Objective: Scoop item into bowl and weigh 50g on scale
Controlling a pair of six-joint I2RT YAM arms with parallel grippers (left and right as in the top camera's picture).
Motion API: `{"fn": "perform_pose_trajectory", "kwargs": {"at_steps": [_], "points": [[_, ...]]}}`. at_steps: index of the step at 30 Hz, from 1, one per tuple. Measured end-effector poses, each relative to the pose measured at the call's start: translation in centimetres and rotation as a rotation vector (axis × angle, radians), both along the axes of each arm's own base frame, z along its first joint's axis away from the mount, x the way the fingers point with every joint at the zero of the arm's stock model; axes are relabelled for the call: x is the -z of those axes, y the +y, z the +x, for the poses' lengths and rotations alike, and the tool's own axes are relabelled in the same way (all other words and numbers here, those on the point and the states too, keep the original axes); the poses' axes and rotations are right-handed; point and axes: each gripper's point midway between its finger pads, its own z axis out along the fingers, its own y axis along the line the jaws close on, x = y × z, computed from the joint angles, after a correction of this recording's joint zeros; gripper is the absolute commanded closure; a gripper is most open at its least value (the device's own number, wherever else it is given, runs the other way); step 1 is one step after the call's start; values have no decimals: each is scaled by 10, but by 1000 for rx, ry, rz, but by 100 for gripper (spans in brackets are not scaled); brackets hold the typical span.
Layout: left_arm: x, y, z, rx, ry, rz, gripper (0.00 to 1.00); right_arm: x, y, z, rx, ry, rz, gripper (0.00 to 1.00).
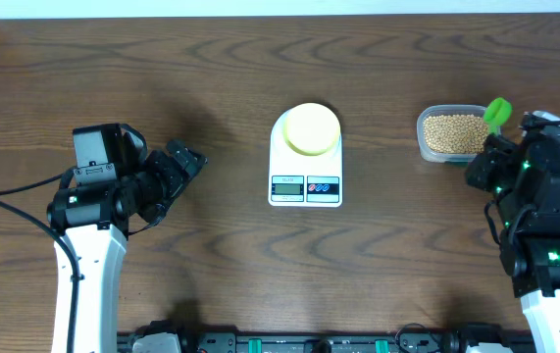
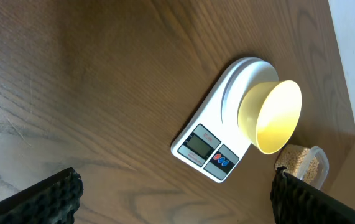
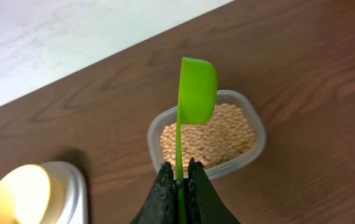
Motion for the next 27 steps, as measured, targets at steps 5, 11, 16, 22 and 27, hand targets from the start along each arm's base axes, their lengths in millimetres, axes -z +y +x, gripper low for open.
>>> {"fn": "perform_pose_trajectory", "kwargs": {"at_steps": [5,11,16,22,27], "points": [[0,0,0,0,0,0,2,1,-19,0,55,5,-34,99],[0,0,0,0,0,0,2,-9,-44,2,131,-38,-59,99],[0,0,0,0,0,0,2,-23,-66,4,197,-98,-69,99],[0,0,0,0,0,1,2,-55,-107,2,328,-237,-79,99],[0,0,0,0,0,0,2,-61,-131,-5,398,-271,-64,99]]}}
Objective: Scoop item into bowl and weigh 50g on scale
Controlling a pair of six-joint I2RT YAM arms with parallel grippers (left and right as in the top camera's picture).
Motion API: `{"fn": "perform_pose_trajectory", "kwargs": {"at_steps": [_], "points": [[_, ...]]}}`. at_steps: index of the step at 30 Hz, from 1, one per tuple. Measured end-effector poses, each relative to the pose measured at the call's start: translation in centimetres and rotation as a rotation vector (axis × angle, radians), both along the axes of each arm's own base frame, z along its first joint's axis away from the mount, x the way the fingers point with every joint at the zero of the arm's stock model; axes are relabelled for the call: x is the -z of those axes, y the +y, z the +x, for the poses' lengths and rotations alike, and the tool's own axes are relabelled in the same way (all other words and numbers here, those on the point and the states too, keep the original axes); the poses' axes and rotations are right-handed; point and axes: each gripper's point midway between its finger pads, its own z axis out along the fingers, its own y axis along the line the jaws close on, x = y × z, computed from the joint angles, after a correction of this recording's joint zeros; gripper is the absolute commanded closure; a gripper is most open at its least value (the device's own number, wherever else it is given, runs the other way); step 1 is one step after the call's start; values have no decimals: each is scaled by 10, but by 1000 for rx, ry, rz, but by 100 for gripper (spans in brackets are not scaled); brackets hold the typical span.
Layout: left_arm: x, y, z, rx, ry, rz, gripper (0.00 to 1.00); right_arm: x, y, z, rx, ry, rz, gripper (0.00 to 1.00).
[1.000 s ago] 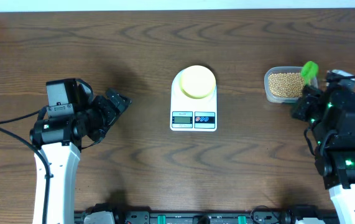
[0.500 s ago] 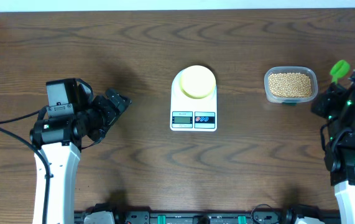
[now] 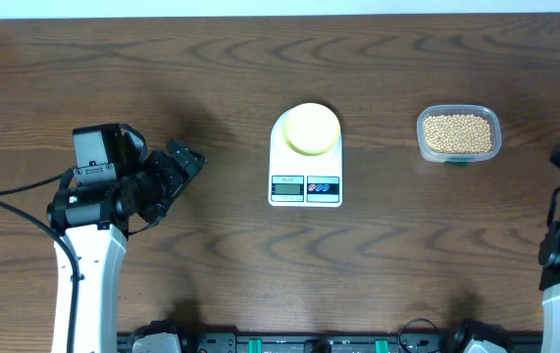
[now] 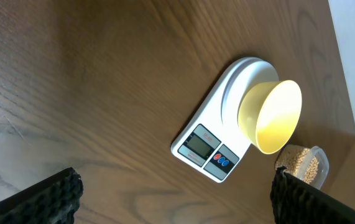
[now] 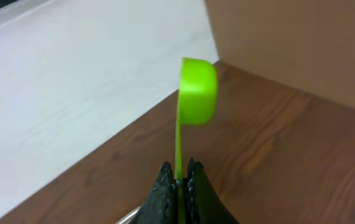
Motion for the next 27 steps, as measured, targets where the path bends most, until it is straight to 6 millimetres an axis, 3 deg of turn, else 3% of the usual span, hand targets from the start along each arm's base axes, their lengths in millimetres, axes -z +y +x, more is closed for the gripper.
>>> {"fn": "perform_pose_trajectory", "kwargs": {"at_steps": [14,27], "points": [[0,0,0,0,0,0,2,6,20,14,-149,-6,58,99],[-1,0,2,-15,-5,-8,2,-1,25,17,-183,-34,52,99]]}}
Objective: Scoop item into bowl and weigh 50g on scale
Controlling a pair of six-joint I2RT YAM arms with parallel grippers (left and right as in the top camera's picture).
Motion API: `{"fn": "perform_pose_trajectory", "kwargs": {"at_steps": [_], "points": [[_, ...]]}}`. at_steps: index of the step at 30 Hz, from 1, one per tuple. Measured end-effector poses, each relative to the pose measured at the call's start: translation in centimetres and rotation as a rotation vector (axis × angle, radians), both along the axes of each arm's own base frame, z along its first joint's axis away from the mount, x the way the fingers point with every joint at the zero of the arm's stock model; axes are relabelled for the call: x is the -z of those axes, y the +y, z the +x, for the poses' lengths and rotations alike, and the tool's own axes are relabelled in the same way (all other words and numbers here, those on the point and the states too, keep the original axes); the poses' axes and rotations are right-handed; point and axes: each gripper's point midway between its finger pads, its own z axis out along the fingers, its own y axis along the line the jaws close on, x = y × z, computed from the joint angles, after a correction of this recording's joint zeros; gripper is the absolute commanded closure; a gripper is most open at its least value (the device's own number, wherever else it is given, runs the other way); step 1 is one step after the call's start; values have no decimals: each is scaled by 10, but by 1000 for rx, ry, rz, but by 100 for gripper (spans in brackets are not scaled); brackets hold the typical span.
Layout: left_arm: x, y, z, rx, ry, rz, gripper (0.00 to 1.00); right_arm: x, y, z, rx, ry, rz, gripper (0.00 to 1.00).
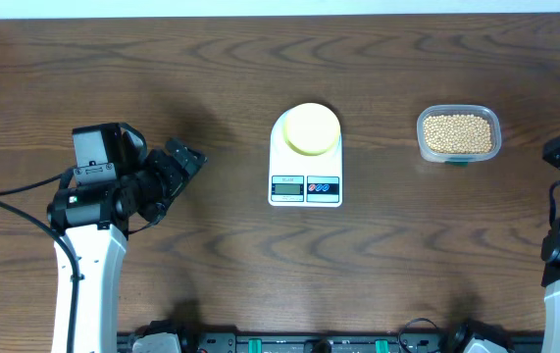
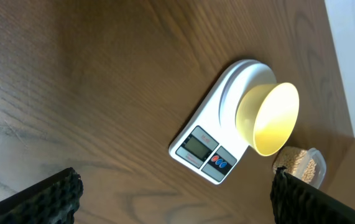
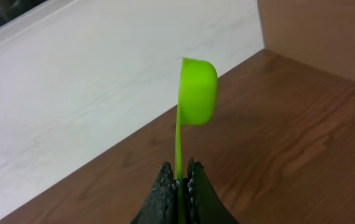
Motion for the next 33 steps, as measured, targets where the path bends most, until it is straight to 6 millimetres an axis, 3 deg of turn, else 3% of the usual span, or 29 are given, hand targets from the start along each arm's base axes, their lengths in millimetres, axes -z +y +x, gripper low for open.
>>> {"fn": "perform_pose_trajectory", "kwargs": {"at_steps": [7,11,20,23,30,33], "points": [[-4,0,7,-11,-29,-8,2,4,8,2,-48,11,13,99],[-7,-7,6,82,-68,1,2,9,13,1,-70,29,28,99],[3,-65,-16,420,-84,128,1,25,23,-2,-116,89,73,99],[5,-79,-22,494,-90,200,12,27,25,-2,-128,94,80,99],[-28,-79,-21,572,-111,318,14,27,27,-2,-137,94,83,99],[-31,-74,-22,604,-68,389,14,27,27,-2,-138,94,84,99]]}}
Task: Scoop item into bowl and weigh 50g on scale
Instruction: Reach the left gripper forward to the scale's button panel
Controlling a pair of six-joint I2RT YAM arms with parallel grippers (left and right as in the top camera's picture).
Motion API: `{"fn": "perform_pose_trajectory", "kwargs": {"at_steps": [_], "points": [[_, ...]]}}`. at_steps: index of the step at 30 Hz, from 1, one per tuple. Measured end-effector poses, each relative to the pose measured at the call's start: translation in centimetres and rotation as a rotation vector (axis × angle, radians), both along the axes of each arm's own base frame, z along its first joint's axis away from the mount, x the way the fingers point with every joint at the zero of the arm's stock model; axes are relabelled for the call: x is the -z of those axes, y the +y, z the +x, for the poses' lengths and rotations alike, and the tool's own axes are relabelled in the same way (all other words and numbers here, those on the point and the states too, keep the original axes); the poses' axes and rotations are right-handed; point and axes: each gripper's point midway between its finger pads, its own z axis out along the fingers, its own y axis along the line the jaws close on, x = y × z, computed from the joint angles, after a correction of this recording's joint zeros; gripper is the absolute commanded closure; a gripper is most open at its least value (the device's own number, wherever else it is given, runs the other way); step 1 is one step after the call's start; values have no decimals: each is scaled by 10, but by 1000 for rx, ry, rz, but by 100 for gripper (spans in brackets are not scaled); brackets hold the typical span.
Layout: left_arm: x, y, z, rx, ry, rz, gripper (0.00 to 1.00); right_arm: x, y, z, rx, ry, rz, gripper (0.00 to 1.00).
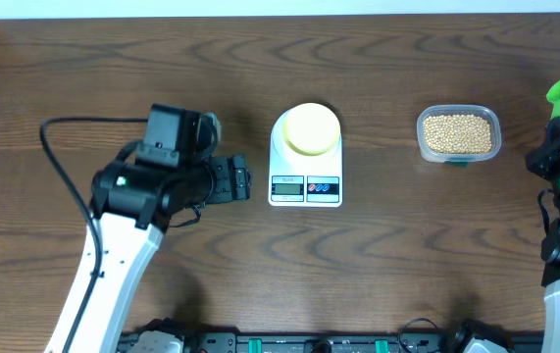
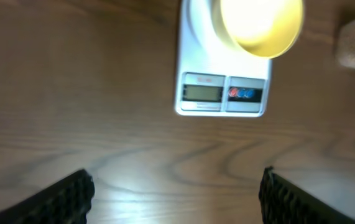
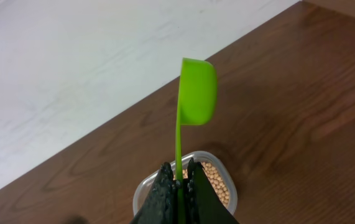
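Note:
A white scale (image 1: 305,176) stands mid-table with a pale yellow bowl (image 1: 311,128) on its platform; the left wrist view shows both, scale (image 2: 222,93) and bowl (image 2: 262,22). A clear tub of tan beans (image 1: 458,133) sits to the right, also visible under the right wrist (image 3: 213,180). My right gripper (image 3: 178,176) is shut on the handle of a green scoop (image 3: 196,91), held at the table's right edge, scoop right of the tub. My left gripper (image 1: 242,179) is open just left of the scale, nothing between its fingers (image 2: 71,193).
Dark wood table (image 1: 378,265) with a white wall strip along the far edge. A black cable loops from the left arm (image 1: 113,245). The table's right edge lies close by the right arm.
My left arm has moved right, from the table's left part to just beside the scale, and now faces it squarely. The right gripper with the scoop shifted slightly; the bean tub is under it again.
At first my right gripper held the green scoop right at the bean tub. Then it was at the far right table edge, away from the tub, scoop still held. The left arm stayed at the left until now, when it stands beside the scale.

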Motion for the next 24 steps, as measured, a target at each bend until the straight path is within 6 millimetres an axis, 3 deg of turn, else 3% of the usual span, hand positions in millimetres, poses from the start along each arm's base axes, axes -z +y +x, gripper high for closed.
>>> {"fn": "perform_pose_trajectory", "kwargs": {"at_steps": [5,7,9,10,18,24], "points": [[25,3,5,20,81,102,14,0,1,0,-5,-1,2,99],[34,2,7,19,110,116,32,0,3,0,-15,-2,5,99],[39,1,7,18,131,115,78,0,4,1,-24,-3,8,99],[41,0,8,24,136,112,91,0,5,1,-27,-4,10,99],[54,-15,10,87,165,106,93,-1,9,1,-47,-7,17,99],[77,-49,16,200,177,118,93,-1,10,2,-55,-8,19,99]]}}
